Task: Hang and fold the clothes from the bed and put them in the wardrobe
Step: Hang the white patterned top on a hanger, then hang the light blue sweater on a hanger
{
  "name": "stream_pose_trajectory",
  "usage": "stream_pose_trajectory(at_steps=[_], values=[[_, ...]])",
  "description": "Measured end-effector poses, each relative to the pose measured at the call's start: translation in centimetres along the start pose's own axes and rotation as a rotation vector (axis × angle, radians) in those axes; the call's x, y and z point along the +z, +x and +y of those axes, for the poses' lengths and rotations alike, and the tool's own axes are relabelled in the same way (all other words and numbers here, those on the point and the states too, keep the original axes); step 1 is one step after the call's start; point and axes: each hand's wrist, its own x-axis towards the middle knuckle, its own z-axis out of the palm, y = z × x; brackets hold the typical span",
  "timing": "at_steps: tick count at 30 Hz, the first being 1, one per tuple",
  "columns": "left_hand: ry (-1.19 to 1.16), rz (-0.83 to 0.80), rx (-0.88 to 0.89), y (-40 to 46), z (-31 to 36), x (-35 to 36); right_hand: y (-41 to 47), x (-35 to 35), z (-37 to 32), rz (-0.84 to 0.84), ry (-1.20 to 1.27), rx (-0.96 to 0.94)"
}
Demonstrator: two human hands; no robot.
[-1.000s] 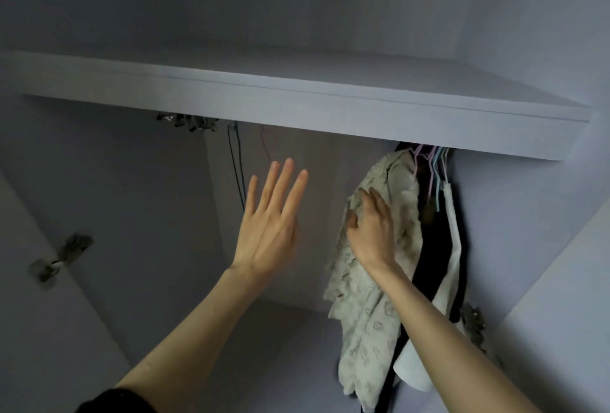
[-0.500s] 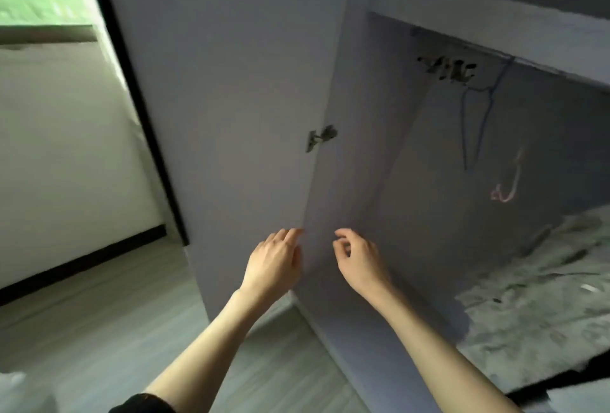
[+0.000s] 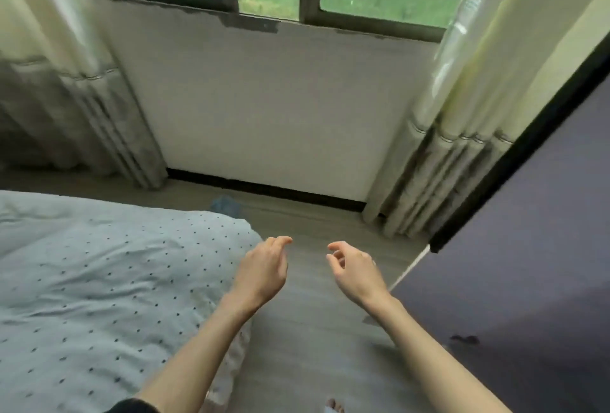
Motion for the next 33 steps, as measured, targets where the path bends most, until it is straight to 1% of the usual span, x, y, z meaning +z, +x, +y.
stream_pose_trajectory(at_steps=[2,6,9,15,18,19,24,25,27,29,33], values=[[0.01,0.03,-0.081,0.4,-2.7,-1.1,2.8,1.4,-2.5,-0.051,-0.018,-0.073],[0.024,0.039,-0.206,2.4,-7.0,-1.8,8.7,3.4,-6.2,-0.156,-0.042,-0.176],[0.022,0.052,-0.304,5.6,-9.8,-2.1,13.8,4.4,-8.0,-0.215,-0.038,-0.244],[-0.023,0.16,-0.488,12.7,-14.4,-0.9,25.6,6.5,-10.7,-0.38,-0.076,-0.31],[0.031,0.153,-0.558,15.4,-17.8,-0.2,30.9,8.8,-12.2,-0.436,-0.117,-0.335],[0.047,0.146,-0.602,16.8,-20.0,0.3,33.5,10.5,-13.1,-0.47,-0.143,-0.342],[0.156,0.088,-0.761,21.9,-28.2,2.9,42.7,17.3,-15.1,-0.536,-0.219,-0.38],[0.145,0.069,-0.816,23.8,-31.0,4.3,45.8,20.2,-15.5,-0.563,-0.25,-0.38],[0.135,0.033,-0.853,26.7,-35.0,6.6,50.2,24.6,-15.7,-0.593,-0.301,-0.379],[0.137,0.006,-0.852,29.1,-37.8,8.3,53.4,28.0,-15.9,-0.618,-0.352,-0.398],[0.064,-0.096,-0.914,34.8,-45.6,15.1,62.0,38.6,-14.4,-0.712,-0.46,-0.432]])
